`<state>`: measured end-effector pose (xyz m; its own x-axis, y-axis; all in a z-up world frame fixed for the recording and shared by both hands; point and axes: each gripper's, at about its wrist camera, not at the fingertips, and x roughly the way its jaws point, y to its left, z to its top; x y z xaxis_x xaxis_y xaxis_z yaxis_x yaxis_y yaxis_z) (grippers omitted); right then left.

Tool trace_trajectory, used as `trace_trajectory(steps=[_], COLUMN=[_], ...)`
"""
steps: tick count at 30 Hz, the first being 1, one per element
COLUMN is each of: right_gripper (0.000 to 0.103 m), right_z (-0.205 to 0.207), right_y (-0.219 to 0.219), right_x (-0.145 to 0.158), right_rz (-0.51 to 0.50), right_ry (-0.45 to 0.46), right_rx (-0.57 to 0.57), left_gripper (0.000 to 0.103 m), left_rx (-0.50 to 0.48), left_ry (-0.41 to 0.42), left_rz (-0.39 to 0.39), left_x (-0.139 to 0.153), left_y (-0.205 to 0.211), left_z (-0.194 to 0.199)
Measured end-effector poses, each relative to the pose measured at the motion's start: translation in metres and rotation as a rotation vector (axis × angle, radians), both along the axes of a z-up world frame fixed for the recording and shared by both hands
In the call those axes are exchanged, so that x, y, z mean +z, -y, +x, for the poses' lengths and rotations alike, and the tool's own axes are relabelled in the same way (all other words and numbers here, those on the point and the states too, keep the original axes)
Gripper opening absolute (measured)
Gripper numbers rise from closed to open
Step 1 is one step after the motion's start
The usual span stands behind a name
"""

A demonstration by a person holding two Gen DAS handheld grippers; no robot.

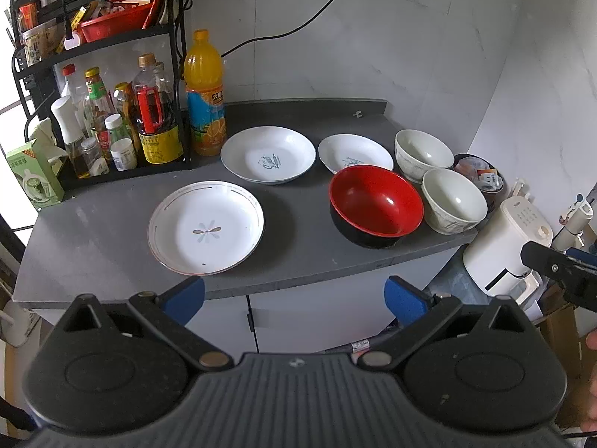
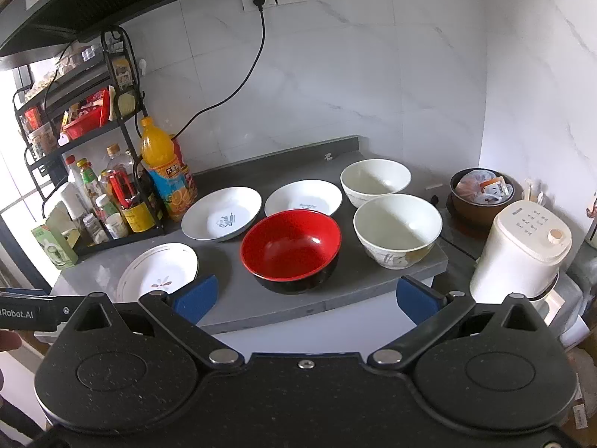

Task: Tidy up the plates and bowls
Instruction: 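Move both grippers toward the white bowls beside the red bowl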

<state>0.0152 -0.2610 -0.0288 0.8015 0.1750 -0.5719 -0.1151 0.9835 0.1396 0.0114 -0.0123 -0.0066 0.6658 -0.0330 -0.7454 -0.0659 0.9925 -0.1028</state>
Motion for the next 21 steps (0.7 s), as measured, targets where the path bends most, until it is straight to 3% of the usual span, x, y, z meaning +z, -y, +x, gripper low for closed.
trace_trajectory(steps=[13,18,21], right_gripper=[0.103,0.103,0.103], right_z=[0.009,0.014,0.016], right_y=[0.004,0.004,0.002], right_x=[-0.002,-0.003,-0.001], right_rz=[-0.021,-0.021,-0.025], right_ry=[-0.027,-0.048,-0.052], right_rx=[0.017,0.02,0.032], left_gripper=[0.102,0.102,0.102], left_rx=[0.015,0.033,0.034], left_ry=[0.002,-0.069,-0.05], left_rz=[-0.019,-0.01,-0.009], left_x=[0.001,0.003,0.008], left_y=[-0.001,0.0,0.0], left_z=[0.003,0.005,0.006])
